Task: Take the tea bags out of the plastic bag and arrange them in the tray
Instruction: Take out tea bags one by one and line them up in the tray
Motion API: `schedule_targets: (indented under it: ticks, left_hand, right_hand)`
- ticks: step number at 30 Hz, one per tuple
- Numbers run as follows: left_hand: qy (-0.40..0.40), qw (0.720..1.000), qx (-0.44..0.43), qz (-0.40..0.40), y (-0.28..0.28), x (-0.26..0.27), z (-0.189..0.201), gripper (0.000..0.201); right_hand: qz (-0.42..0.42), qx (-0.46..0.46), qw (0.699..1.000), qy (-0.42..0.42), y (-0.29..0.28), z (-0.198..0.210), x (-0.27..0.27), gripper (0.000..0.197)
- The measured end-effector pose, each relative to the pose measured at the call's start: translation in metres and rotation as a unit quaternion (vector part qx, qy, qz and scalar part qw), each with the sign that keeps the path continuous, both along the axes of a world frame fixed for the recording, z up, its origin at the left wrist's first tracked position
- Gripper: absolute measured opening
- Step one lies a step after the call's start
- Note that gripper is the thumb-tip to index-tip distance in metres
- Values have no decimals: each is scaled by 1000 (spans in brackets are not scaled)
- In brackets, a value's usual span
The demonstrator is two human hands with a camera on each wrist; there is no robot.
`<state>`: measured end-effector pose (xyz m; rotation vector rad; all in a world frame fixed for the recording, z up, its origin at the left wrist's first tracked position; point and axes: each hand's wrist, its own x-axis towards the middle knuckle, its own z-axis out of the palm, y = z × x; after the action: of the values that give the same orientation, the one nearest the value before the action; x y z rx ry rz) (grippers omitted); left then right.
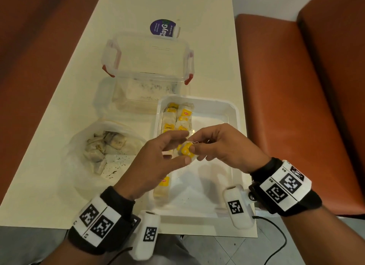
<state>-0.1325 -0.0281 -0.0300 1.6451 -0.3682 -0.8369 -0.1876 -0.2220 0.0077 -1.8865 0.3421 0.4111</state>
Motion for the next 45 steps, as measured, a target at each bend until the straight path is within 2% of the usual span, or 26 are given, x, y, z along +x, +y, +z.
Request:
schedule_targets:
  ticks: [3, 5, 10, 16, 18, 21, 24, 26, 30, 35, 45]
  left_hand:
    - [-24, 1000, -5, -1, -2, 2, 3, 36]
    - [-17, 1000, -13, 13, -3, 1, 4, 36]
    - [-16, 1000, 14, 2, -2, 0, -4, 59]
    - [-125, 984, 121, -25, 5, -2, -10, 74]
    - [-134, 981, 141, -24, 10, -2, -10, 79]
    - [-108, 985, 130, 15, 24, 0, -5, 63]
    - [-55, 994, 66, 74, 37, 1, 6, 41]
    - [-21, 994, 29, 106, 44, 1, 13, 36]
    - [-10, 993, 13, 116, 54, 1, 18, 28]
    - [1, 992, 19, 127, 64, -1, 14, 26]
    - [-1, 991, 27, 131, 69, -4, 12, 24]
  right_hand:
    - [-4, 3, 1000, 3, 0, 1, 1, 12]
    - [-4, 6, 1000, 5, 1, 0, 1, 14]
    - [4, -7, 1000, 16, 2, -6, 1, 11]
    - [31, -15, 999, 10, 7, -12, 4, 10]
    - [41, -37, 998, 4, 9, -15, 6, 8]
    - [93, -98, 991, 13, 13, -21, 8, 10]
    - [171, -186, 966, 62, 20, -31, 11, 17]
    - [185, -215, 955, 90, 24, -38, 16, 20]
    - [149, -253, 952, 92, 21, -48, 31, 19]
    - [101, -253, 959, 79, 16, -55, 44, 16]
    - [83, -237, 965, 79, 16, -55, 49, 16]
